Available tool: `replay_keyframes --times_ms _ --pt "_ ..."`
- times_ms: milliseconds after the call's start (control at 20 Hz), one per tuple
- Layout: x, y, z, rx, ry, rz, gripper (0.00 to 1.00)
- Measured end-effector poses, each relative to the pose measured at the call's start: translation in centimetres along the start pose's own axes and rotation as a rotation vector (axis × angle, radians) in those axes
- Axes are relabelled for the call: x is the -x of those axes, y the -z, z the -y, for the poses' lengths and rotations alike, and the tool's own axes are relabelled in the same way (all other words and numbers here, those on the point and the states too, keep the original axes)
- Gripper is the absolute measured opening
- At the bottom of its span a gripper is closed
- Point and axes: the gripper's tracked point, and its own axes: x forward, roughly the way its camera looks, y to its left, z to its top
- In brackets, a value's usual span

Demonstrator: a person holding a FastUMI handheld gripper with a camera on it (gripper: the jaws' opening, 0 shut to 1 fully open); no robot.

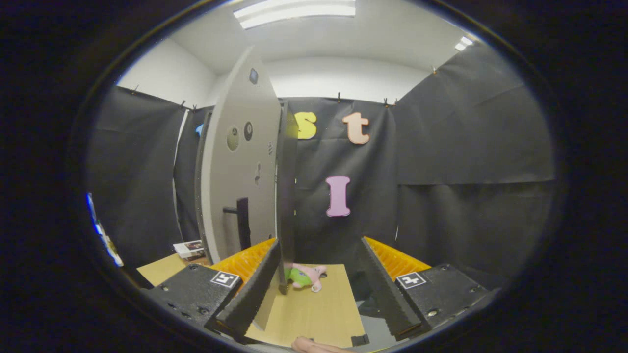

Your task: Open the shoe cabinet door, grab the shoes and put them into the shoe cabinet, then close the shoe cabinet door.

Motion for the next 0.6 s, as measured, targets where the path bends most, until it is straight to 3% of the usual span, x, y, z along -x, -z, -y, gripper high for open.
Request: replay_keyframes --times_ms 150,450,600 --pt "-3.2 1.3 -0.3 0.019 -0.028 -0.011 1.00" --pt "-5.6 2.1 -6.5 0.022 -0.151 -0.036 1.00" --pt "-5.3 1.8 -7.2 0.073 -0.117 -0.018 0.95"
